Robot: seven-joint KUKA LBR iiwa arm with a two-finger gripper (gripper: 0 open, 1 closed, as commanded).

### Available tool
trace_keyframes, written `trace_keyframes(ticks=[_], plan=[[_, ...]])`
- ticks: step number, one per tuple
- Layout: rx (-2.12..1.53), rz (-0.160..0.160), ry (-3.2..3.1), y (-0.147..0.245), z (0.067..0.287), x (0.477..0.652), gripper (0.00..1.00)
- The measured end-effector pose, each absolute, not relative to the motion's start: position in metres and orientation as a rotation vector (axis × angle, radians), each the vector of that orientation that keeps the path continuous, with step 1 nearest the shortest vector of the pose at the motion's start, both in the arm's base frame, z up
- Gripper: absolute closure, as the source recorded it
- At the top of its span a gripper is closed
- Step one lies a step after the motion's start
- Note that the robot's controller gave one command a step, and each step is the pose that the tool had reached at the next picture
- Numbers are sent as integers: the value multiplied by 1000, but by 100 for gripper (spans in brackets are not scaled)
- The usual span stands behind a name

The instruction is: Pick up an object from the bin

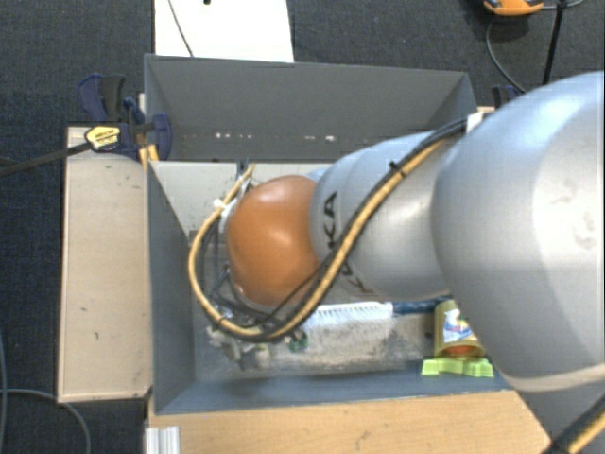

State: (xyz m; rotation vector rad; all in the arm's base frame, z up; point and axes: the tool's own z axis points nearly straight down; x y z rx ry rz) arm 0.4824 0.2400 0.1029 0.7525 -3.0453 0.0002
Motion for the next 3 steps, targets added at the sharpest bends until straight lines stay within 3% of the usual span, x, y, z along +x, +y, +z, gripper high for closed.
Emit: trace_keyframes(ticks=[3], plan=[[752,-1,-3050,240,159,483,100]])
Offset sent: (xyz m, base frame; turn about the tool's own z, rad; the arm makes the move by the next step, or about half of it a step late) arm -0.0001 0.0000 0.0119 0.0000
